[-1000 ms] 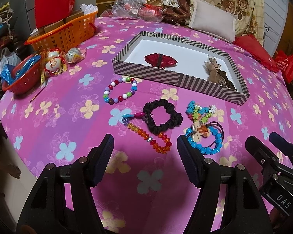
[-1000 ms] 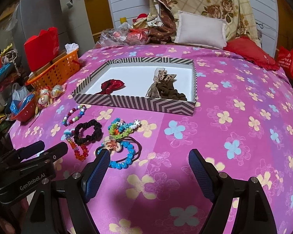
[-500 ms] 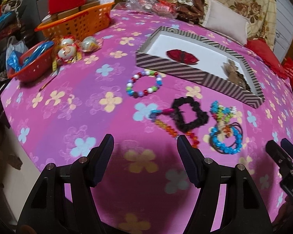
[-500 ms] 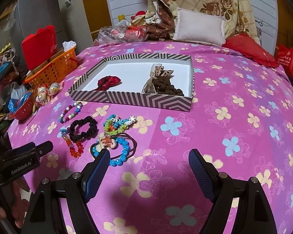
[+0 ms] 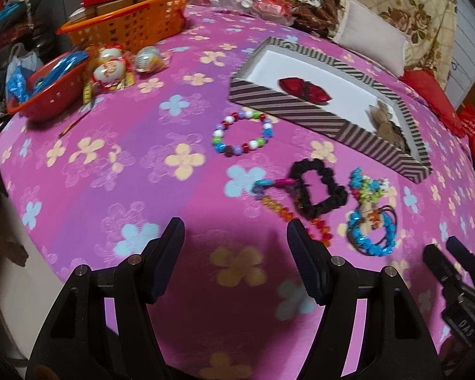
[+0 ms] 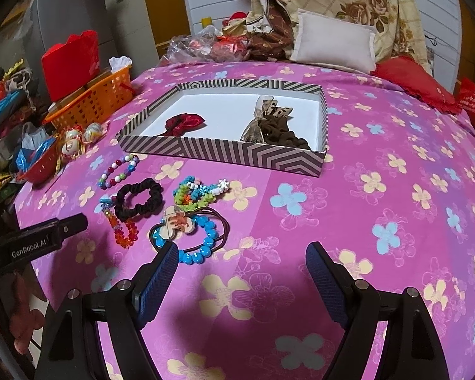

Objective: Organize jewelry
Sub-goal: 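Withdraw both tools from the box back toward the remaining jewelry, then grasp the black scrunchie with the left tool while the right tool reaches the blue bracelet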

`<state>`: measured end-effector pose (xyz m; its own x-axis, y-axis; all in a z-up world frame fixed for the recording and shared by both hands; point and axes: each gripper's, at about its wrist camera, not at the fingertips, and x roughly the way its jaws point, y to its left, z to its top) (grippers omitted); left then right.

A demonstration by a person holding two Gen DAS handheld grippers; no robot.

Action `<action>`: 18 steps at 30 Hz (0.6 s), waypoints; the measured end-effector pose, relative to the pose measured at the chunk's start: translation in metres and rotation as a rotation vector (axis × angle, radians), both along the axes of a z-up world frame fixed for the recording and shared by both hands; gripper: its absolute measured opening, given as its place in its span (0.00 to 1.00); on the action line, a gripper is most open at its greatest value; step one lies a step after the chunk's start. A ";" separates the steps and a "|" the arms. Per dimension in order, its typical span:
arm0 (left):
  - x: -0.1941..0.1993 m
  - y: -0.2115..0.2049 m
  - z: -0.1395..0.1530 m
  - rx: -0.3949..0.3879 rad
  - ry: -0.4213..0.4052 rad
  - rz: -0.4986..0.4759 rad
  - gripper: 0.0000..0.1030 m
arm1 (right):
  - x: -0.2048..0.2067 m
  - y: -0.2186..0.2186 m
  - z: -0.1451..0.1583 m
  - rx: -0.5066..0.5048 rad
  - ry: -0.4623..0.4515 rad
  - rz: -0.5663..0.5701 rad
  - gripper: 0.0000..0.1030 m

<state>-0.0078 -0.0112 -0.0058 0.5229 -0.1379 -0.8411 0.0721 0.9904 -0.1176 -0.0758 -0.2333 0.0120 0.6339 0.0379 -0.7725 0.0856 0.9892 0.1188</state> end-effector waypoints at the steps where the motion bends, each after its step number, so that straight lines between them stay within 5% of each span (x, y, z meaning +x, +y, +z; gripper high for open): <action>1: 0.002 -0.003 0.001 -0.004 0.000 -0.004 0.65 | 0.000 0.000 0.000 0.000 -0.001 -0.001 0.78; 13: 0.034 -0.041 -0.014 -0.003 0.077 -0.051 0.65 | 0.001 -0.017 -0.006 0.034 0.007 -0.003 0.78; 18: 0.045 -0.049 -0.021 0.004 0.094 -0.045 0.63 | 0.006 -0.007 -0.012 0.052 0.011 0.057 0.59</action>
<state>0.0368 -0.0598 -0.0267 0.4354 -0.1563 -0.8866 0.1056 0.9869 -0.1221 -0.0695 -0.2408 -0.0003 0.6214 0.1140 -0.7752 0.0311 0.9850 0.1698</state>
